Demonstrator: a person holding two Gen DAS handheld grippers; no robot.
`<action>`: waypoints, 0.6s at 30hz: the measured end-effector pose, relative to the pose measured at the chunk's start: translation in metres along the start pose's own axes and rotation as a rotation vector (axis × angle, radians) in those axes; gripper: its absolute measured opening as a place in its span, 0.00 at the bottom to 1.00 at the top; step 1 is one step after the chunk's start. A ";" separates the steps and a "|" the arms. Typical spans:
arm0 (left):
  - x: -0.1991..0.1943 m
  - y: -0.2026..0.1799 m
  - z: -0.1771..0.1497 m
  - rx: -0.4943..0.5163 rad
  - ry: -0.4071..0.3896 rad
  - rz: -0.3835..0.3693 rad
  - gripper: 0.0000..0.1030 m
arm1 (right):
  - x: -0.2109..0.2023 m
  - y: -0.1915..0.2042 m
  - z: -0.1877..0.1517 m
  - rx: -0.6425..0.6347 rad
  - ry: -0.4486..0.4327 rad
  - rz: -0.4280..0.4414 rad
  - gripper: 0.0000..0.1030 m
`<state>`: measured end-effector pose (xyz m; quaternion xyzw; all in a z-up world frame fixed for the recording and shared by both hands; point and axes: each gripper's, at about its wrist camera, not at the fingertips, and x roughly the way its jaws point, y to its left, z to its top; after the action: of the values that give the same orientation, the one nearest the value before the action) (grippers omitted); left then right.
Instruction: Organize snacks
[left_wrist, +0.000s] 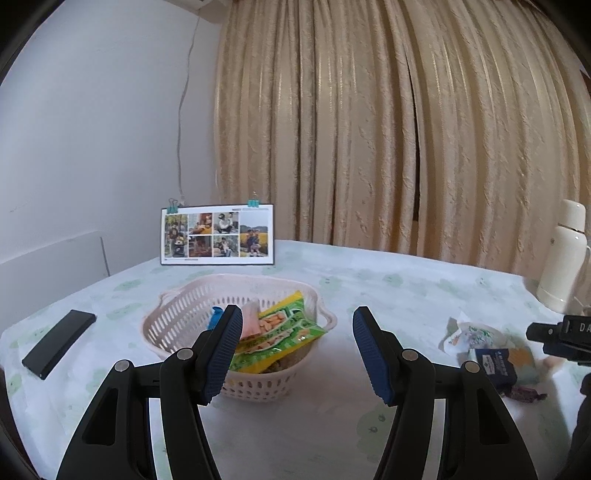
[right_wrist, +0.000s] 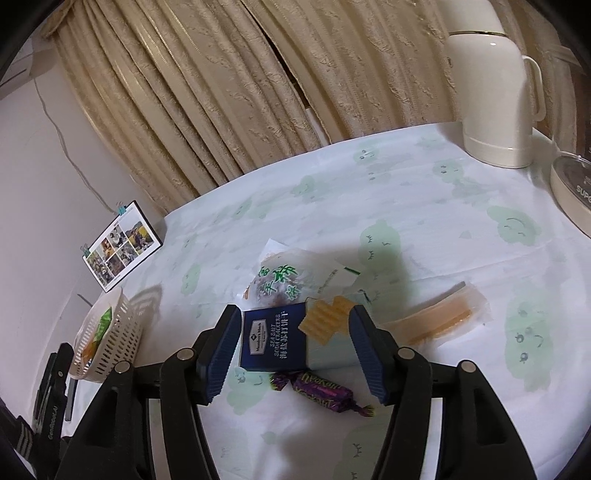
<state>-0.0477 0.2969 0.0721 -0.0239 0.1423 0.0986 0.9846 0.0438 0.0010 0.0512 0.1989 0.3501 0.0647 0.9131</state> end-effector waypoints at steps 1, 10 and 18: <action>0.002 -0.002 0.000 0.004 0.012 -0.012 0.61 | 0.000 -0.001 0.000 0.004 -0.002 -0.002 0.60; 0.018 -0.033 -0.003 0.063 0.153 -0.200 0.67 | -0.002 -0.016 0.003 0.040 -0.004 -0.029 0.63; 0.028 -0.049 0.005 0.048 0.220 -0.301 0.67 | -0.002 -0.028 0.007 0.058 0.000 -0.042 0.63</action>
<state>-0.0101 0.2542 0.0703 -0.0323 0.2461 -0.0563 0.9671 0.0461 -0.0275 0.0453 0.2179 0.3560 0.0353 0.9080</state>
